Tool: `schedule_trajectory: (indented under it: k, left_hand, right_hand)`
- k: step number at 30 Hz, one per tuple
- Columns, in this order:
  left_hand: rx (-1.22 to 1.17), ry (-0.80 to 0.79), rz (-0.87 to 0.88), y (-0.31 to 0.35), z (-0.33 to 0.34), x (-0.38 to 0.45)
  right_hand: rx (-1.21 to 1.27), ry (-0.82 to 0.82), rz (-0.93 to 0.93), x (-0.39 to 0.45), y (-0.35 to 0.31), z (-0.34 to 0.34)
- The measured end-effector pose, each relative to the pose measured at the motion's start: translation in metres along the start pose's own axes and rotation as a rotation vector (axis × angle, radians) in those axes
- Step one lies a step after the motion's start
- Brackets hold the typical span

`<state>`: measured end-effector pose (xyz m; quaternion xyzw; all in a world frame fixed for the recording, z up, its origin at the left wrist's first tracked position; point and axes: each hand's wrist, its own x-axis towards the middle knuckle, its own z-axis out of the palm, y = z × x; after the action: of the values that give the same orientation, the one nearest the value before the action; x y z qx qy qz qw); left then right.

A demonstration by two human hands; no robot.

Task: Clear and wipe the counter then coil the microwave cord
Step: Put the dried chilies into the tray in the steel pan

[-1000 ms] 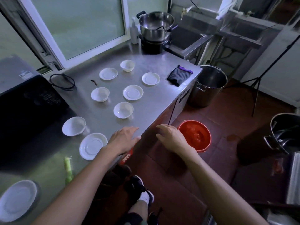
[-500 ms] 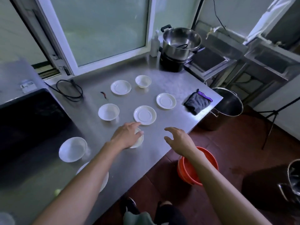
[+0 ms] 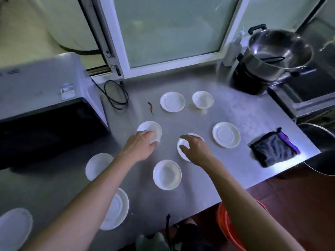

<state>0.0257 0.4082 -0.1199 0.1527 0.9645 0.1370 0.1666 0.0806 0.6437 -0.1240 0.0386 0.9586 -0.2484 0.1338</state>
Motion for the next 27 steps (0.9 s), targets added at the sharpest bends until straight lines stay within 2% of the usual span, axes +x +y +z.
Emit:
schedule_trajectory:
  k: [9,14,17,27]
  left_hand:
    - [0.031,-0.009,-0.190,-0.009,-0.012,0.050]
    - [0.007,-0.007,-0.272,-0.014,-0.014,0.072]
    - [-0.010,-0.014,-0.321,-0.020,-0.016,0.085]
    - [-0.149,0.025,-0.444,-0.047,-0.005,0.098]
  right_hand:
    - [-0.042,-0.164,-0.180,0.128,0.006,0.005]
    - [0.045,-0.238,-0.201,0.183,-0.006,0.027]
    - [0.091,-0.209,-0.161,0.210,-0.021,0.038]
    - [-0.042,-0.105,-0.170,0.288,-0.065,0.057]
